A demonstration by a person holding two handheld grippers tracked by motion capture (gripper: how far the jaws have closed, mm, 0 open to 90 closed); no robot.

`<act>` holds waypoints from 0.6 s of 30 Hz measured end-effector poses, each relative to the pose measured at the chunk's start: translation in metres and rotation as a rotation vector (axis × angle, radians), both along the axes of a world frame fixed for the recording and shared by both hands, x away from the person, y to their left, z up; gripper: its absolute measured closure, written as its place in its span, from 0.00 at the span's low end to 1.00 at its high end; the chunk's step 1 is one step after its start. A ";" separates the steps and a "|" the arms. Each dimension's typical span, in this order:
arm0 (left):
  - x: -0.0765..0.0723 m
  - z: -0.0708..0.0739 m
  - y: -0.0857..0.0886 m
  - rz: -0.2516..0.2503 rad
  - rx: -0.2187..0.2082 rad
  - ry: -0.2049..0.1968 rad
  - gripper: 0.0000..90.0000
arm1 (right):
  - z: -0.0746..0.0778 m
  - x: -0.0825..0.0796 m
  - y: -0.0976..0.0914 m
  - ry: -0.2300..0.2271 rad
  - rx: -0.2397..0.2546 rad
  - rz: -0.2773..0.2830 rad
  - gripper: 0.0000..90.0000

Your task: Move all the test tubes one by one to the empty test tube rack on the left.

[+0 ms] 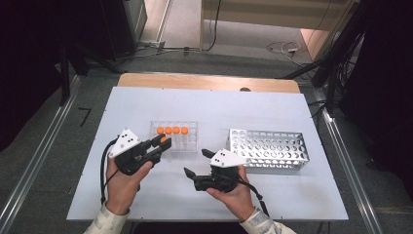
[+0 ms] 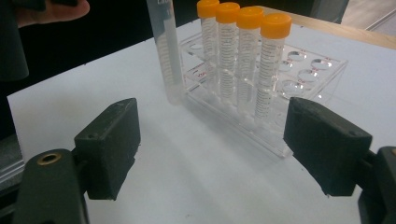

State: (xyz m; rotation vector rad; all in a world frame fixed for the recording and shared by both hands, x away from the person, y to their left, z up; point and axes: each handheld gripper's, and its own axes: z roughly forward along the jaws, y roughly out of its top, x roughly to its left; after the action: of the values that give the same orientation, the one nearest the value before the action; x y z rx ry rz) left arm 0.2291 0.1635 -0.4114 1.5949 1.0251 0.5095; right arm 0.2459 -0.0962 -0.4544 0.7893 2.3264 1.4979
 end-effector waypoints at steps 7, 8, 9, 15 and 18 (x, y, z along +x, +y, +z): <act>0.009 0.007 0.016 0.064 0.000 -0.008 0.77 | 0.001 0.001 -0.002 0.004 0.000 -0.008 0.19; 0.011 0.008 0.019 0.079 0.003 -0.013 0.77 | 0.001 0.001 -0.002 0.001 0.001 -0.007 0.19; 0.013 0.008 0.021 0.088 0.003 -0.014 0.77 | 0.001 0.001 -0.003 0.001 0.001 -0.007 0.19; 0.027 0.009 0.033 0.148 -0.003 -0.030 0.77 | 0.001 0.002 -0.003 0.004 0.002 -0.008 0.20; 0.031 0.010 0.033 0.160 0.003 -0.040 0.77 | 0.001 0.002 -0.003 0.005 0.002 -0.010 0.20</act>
State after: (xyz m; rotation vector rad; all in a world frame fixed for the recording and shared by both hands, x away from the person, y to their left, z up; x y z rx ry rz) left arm 0.2605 0.1966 -0.4017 1.5069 1.1277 0.6487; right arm 0.2481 -0.0995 -0.4534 0.8041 2.3214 1.4964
